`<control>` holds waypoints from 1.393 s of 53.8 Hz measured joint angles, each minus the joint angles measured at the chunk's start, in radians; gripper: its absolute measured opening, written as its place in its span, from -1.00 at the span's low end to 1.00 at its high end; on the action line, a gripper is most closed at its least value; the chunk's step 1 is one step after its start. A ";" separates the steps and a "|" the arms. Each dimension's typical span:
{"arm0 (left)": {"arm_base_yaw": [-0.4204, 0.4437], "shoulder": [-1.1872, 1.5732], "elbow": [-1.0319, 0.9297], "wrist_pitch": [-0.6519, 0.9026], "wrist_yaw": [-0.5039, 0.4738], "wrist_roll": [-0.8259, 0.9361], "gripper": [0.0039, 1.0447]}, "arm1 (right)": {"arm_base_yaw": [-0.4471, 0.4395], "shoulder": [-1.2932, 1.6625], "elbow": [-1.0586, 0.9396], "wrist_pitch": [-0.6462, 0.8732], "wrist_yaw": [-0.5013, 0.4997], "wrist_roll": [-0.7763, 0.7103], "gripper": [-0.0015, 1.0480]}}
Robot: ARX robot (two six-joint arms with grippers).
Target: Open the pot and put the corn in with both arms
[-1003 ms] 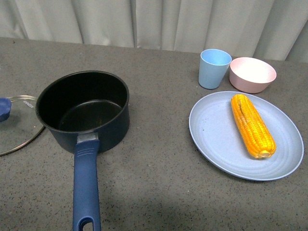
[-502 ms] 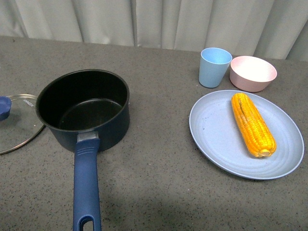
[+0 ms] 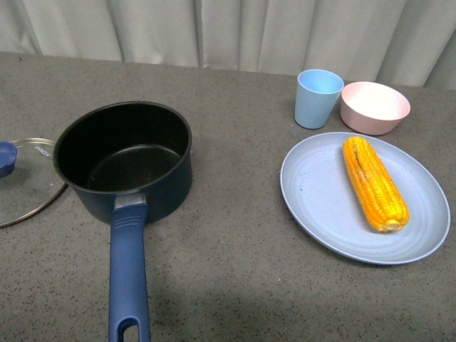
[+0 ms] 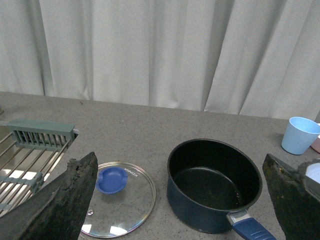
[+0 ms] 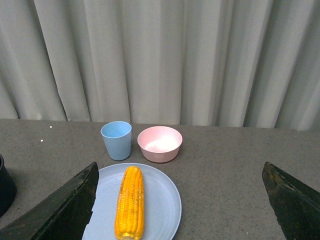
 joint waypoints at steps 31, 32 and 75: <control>0.000 -0.001 0.000 0.000 0.000 0.000 0.88 | -0.015 0.395 0.066 0.171 0.051 -0.132 0.82; 0.000 -0.001 0.000 0.000 0.000 0.000 0.88 | -0.014 0.425 0.074 0.190 0.053 -0.132 0.82; 0.000 -0.001 0.000 0.000 0.000 0.000 0.88 | 0.182 1.946 0.897 0.107 0.077 0.127 0.82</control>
